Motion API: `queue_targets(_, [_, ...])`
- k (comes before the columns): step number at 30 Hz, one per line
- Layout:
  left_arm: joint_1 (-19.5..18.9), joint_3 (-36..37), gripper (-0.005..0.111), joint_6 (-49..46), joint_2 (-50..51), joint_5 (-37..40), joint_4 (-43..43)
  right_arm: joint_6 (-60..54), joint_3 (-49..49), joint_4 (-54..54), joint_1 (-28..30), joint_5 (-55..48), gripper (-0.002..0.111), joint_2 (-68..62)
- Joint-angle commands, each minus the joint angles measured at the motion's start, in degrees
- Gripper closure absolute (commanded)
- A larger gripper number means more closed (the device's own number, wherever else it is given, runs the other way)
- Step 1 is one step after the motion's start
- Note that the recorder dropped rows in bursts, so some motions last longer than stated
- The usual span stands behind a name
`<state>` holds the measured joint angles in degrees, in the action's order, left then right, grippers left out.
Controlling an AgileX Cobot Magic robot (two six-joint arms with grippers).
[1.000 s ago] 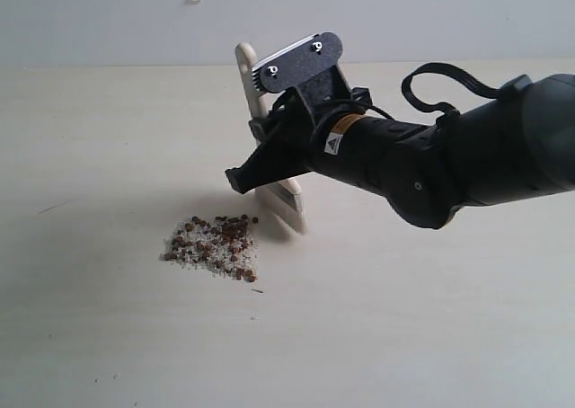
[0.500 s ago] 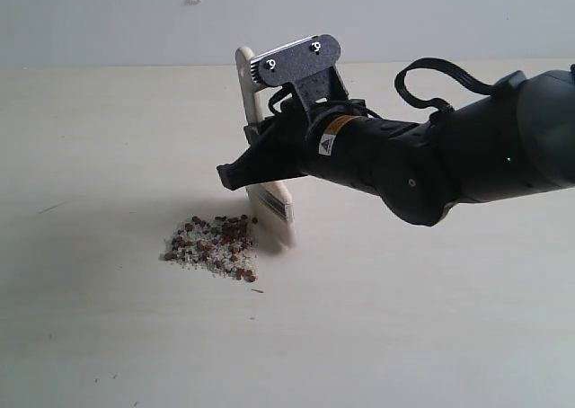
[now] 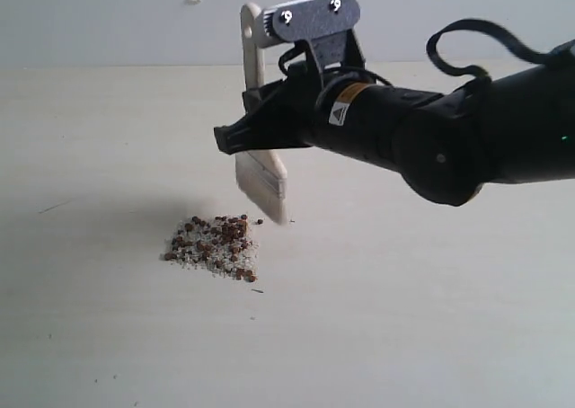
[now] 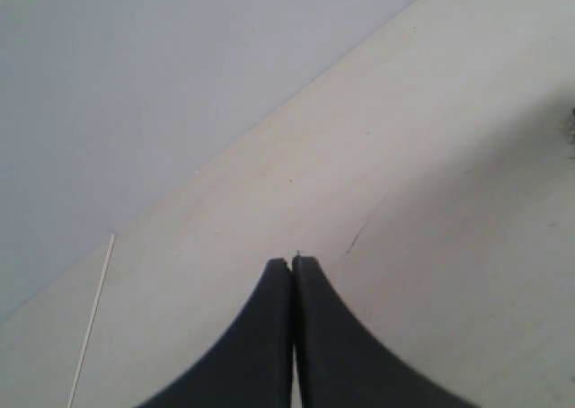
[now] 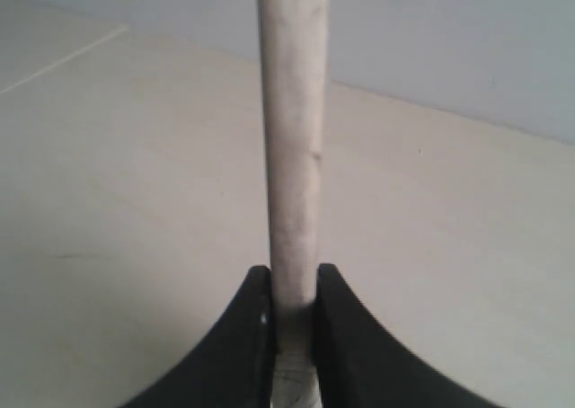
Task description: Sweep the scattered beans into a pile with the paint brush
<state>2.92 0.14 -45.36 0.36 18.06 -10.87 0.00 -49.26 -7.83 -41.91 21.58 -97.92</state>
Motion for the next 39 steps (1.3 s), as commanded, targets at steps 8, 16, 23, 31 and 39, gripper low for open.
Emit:
queue_targets(8, [-0.04, -0.14, 0.107, 0.53, -0.36, -0.43, -0.44, -50.82, -0.29, -52.31, 8.73, -22.12, 0.108, 13.66])
queue_targets(16, [-0.04, -0.14, 0.107, 0.53, -0.36, -0.43, -0.44, -36.6, -1.26, -33.6, 23.61, -42.29, 0.108, 15.21])
queue_targets(23, [-0.04, -0.14, 0.107, 0.53, -0.36, -0.43, -0.44, -0.55, -6.93, 7.83, 27.26, -62.17, 0.108, 15.21])
queue_targets(31, [-0.04, -0.14, 0.107, 0.53, -0.36, -0.43, -0.44, -24.04, -7.42, -22.73, 26.06, -52.17, 0.108, 14.52])
queue_targets(39, [-0.04, -0.14, 0.107, 0.53, -0.36, -0.43, -0.44, -34.31, -3.52, -34.78, 10.77, -23.84, 0.108, 6.06])
